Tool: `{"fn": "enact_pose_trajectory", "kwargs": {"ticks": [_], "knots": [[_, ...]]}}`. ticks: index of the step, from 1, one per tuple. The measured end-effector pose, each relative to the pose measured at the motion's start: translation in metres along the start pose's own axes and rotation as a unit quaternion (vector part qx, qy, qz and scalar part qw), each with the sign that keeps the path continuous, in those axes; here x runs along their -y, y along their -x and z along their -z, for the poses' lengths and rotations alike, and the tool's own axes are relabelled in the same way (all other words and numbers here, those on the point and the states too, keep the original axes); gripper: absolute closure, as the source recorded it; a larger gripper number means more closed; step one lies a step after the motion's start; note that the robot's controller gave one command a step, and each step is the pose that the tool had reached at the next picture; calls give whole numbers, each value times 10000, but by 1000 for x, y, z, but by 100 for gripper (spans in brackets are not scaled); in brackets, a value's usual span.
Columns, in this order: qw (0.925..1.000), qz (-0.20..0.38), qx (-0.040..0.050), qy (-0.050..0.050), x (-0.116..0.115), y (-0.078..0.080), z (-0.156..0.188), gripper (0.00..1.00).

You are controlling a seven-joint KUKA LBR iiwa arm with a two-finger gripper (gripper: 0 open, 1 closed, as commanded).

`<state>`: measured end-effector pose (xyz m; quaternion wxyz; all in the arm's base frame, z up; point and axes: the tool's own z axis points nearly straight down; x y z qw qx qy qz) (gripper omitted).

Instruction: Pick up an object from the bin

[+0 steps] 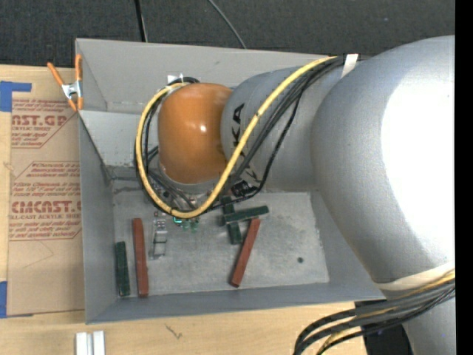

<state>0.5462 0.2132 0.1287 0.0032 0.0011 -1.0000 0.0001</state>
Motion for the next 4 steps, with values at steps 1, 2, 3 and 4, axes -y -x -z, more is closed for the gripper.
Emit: {"fn": "enact_pose_trajectory", "kwargs": {"ticks": [1,2,3,4], "knots": [[10000,-6,33,6,1,2,5,0],[9984,560,56,1,-6,-5,-4,0],[9712,2384,45,-2,-26,-5,-42,0],[9617,2741,17,-7,-30,-6,-64,0]]}}
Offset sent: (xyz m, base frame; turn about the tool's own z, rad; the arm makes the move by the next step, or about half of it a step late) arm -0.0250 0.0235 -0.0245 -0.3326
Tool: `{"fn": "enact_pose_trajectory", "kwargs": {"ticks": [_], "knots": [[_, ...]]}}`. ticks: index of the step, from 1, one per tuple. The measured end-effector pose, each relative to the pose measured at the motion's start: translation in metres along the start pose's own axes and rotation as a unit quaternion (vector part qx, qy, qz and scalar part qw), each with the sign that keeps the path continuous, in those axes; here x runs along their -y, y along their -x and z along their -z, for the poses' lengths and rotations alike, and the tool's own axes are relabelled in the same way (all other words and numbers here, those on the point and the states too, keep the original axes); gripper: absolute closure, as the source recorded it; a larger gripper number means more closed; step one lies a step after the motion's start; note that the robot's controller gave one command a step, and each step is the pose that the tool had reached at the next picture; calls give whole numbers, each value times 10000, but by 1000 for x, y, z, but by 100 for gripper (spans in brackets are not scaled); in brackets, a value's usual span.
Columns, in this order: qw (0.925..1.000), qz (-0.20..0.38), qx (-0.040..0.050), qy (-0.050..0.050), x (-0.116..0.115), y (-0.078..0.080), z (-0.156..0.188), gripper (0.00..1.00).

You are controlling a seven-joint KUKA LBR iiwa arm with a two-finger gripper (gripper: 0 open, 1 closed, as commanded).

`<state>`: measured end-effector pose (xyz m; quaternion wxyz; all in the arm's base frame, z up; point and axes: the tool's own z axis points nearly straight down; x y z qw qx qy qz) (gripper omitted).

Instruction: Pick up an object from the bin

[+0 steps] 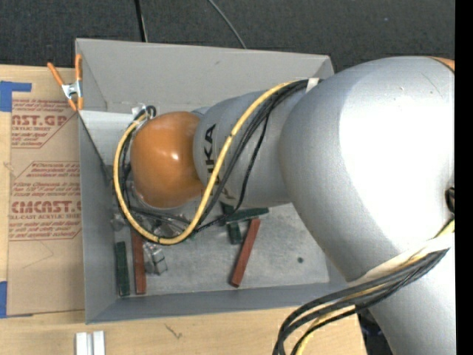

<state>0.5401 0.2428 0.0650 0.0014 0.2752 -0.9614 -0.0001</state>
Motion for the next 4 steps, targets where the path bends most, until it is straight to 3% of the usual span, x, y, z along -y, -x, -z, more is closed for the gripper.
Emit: {"fn": "enact_pose_trajectory", "kwargs": {"ticks": [1,3,4], "knots": [[9674,2533,28,0,4,-14,7,100],[9675,2530,30,3,4,-14,7,100],[9683,2499,17,1,15,-5,226,100]]}}
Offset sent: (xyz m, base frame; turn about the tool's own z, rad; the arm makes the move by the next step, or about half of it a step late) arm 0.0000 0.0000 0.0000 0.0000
